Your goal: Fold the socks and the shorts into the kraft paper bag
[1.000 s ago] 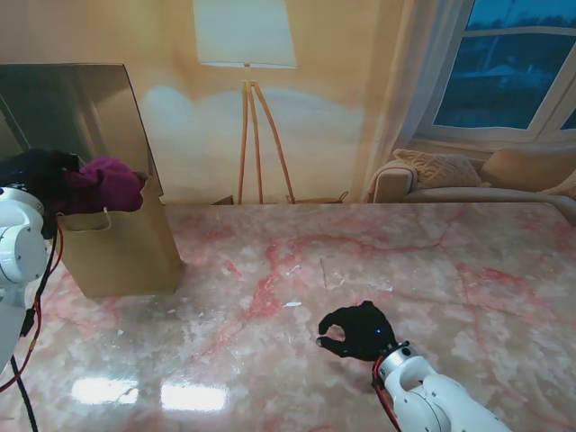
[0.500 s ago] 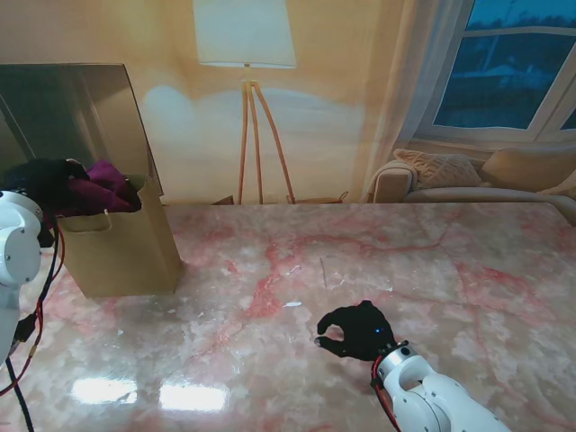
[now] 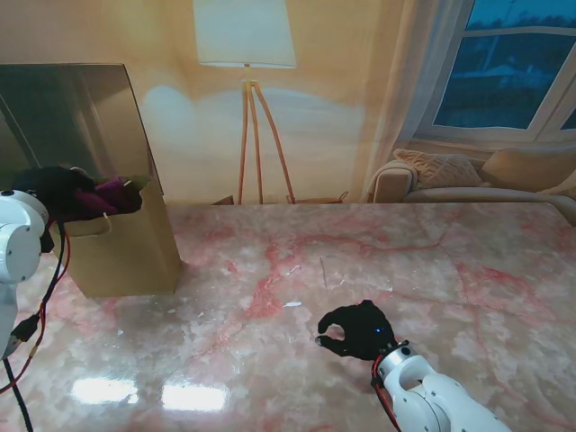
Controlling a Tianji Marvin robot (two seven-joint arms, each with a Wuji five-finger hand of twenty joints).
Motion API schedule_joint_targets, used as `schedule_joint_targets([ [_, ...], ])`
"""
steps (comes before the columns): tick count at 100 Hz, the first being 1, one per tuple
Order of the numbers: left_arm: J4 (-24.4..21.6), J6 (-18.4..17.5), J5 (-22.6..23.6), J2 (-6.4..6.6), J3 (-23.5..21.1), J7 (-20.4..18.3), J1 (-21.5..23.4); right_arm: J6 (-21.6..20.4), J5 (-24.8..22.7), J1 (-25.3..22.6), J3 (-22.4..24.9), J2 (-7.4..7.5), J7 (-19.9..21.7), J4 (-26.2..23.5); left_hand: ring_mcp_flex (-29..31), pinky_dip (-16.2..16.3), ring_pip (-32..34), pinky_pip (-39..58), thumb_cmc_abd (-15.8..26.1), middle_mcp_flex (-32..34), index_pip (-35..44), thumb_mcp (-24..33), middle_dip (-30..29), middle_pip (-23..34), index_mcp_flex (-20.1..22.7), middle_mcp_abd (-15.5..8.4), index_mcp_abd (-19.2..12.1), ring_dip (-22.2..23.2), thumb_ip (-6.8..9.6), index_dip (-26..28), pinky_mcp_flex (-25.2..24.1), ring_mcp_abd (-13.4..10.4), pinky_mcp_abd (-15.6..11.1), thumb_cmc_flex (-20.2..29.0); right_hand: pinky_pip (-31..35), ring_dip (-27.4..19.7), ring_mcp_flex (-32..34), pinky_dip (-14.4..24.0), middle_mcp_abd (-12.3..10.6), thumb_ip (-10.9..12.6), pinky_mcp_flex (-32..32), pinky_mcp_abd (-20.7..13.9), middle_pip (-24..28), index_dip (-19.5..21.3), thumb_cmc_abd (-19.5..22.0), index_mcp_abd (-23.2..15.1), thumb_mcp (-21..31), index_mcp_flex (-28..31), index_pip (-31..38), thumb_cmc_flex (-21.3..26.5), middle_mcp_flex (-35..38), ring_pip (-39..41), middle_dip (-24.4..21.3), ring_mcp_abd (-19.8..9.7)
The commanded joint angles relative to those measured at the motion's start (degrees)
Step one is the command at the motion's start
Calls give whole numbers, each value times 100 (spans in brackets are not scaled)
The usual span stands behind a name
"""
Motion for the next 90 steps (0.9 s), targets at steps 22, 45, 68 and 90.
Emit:
schedule_joint_targets([
  [22,-299,42,-211,-2,-198,101,154,-10,-18,16,-47,-33,-51,44,-1052,-247,-1256,-928,-23,-1462,-1596,446,-1514,-194,-646,199,738,-935,3,-57,-530,-75,-76,-1172,117,-44,-142,-104,105,310,-132,65,23,23,137,17,-24,6,-123,63,-253,-125,42,24],
  [45,-609,101,-393,-30,-363,183,348,-35,-22,51,-79,-38,-112,85,-1500,-397,-1619,-1334,111,-1910,-1935,108,-1724,-385,-823,270,870,-1297,28,-154,-650,-109,-204,-1318,111,-46,-154,-102,113,309,-130,63,19,24,140,29,-20,16,-122,65,-265,-129,41,36],
  [68,-730,116,-411,-44,-424,245,400,-50,-52,49,-80,-40,-176,99,-2462,-887,-2076,-2140,522,-2845,-2532,-726,-2116,-663,-1354,387,1152,-1956,13,-476,-958,-198,-416,-1682,109,-47,-150,-102,98,307,-127,62,21,27,134,10,-25,11,-119,56,-259,-129,41,23],
  [90,-907,140,-664,-89,-472,529,555,-51,-60,38,-68,-45,-233,105,-2660,-1209,-2073,-2482,1215,-2994,-2594,-1730,-2147,-673,-1370,397,1205,-2005,234,-461,-1013,-217,-701,-1641,103,-48,-148,-104,106,308,-126,62,16,23,127,34,-24,11,-127,60,-266,-129,39,28],
])
